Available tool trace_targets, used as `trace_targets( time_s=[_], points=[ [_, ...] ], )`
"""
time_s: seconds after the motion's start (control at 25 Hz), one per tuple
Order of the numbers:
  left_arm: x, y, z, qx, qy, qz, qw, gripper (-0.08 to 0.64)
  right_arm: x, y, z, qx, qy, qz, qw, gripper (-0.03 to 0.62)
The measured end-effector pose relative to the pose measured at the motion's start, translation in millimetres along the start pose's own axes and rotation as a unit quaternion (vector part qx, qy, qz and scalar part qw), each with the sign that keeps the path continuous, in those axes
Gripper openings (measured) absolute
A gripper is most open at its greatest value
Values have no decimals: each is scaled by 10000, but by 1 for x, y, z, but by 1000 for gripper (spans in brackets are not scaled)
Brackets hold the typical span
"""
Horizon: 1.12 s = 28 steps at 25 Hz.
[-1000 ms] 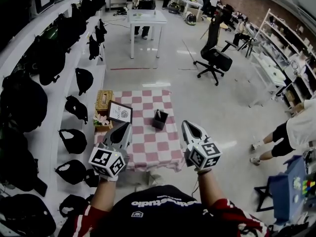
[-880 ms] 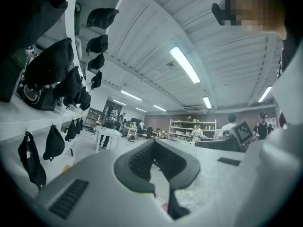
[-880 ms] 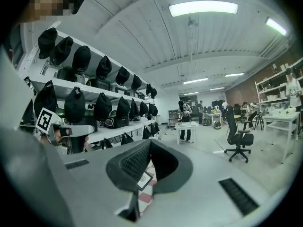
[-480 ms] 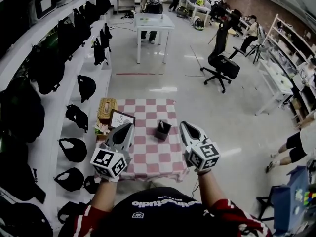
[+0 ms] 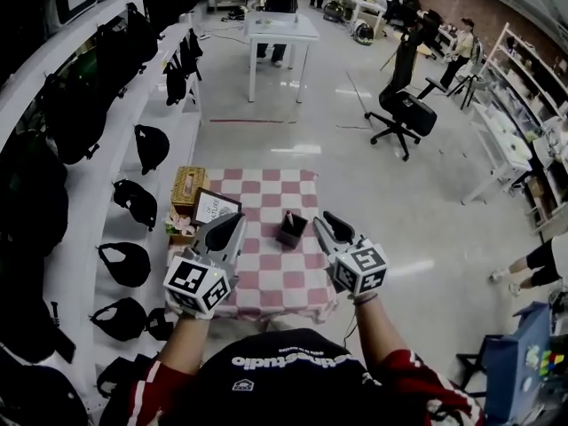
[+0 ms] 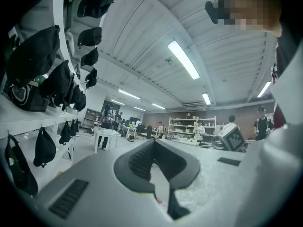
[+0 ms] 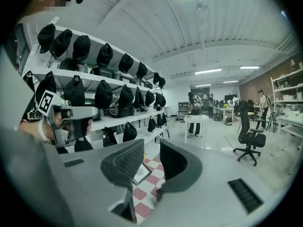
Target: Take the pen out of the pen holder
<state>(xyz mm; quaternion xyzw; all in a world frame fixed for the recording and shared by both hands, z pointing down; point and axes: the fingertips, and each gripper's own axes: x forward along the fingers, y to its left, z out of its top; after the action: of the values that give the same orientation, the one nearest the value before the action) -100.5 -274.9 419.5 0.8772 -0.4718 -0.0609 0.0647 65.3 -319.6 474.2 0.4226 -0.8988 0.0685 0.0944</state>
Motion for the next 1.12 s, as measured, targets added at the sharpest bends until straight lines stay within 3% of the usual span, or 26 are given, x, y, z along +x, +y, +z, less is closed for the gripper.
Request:
trace_targets(
  time_s=[0.44,1.12],
  points=[
    [29,15,-13,86,190,314,9993,6,62,-40,-79,-41,891,396,9952,98],
    [48,31,-43,55,529,1105,9925,5,146,-68,-196,-237,2096,1104,9712,98]
  ],
)
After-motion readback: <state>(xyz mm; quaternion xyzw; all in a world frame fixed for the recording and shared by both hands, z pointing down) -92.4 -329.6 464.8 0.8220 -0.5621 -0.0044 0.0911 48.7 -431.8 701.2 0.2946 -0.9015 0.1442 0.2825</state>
